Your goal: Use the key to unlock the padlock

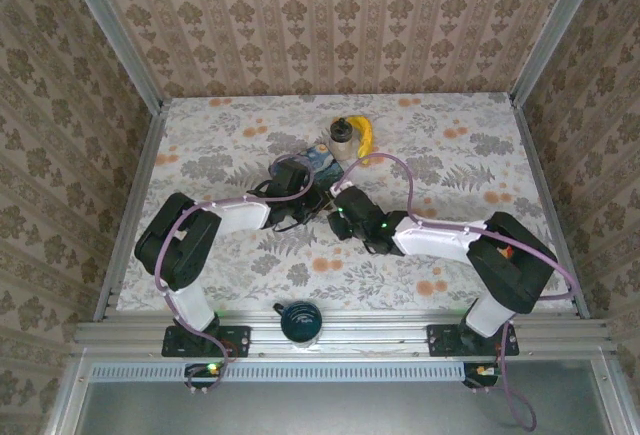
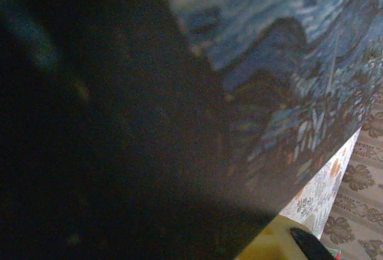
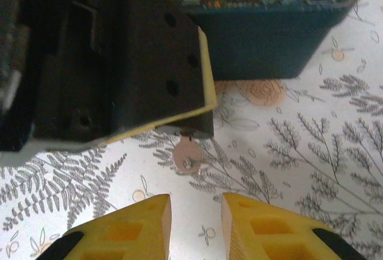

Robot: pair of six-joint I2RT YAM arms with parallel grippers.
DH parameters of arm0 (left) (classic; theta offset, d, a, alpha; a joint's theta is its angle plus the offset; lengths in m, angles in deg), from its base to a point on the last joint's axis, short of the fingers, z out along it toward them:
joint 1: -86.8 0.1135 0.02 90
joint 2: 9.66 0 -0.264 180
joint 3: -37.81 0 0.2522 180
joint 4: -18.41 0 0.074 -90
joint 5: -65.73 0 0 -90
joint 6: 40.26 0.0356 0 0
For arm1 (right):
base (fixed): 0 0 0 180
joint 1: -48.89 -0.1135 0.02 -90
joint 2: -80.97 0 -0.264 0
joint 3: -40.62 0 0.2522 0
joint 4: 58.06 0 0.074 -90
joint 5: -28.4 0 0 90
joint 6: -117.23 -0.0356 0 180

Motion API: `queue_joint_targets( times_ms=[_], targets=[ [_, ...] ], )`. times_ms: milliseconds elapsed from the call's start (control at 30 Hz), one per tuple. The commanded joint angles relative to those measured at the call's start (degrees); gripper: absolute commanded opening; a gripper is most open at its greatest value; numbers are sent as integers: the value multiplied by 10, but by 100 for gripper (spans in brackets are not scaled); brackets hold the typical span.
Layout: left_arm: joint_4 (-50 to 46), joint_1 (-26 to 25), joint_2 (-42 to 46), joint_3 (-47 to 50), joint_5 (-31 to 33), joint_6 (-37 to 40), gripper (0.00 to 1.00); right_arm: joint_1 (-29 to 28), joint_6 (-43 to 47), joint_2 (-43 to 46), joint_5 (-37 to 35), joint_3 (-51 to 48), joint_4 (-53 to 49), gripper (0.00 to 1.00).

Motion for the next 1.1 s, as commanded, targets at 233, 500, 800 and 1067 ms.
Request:
queue_joint_targets(
  times_ms=[233, 500, 800, 1067],
  targets=[
    [-9, 4, 1, 0, -64, -17, 0, -12, 46, -52, -45, 48, -19, 29],
    [-11, 4, 1, -7, -73, -15, 0, -12, 53, -75, -59, 56, -21, 29],
    [-26, 4, 7, -9, -80, -8, 0, -11, 68, -104, -72, 81, -3, 27],
    [-26, 3, 10, -5, -84, -7, 0, -1, 69, -125, -76, 93, -3, 21]
  ],
)
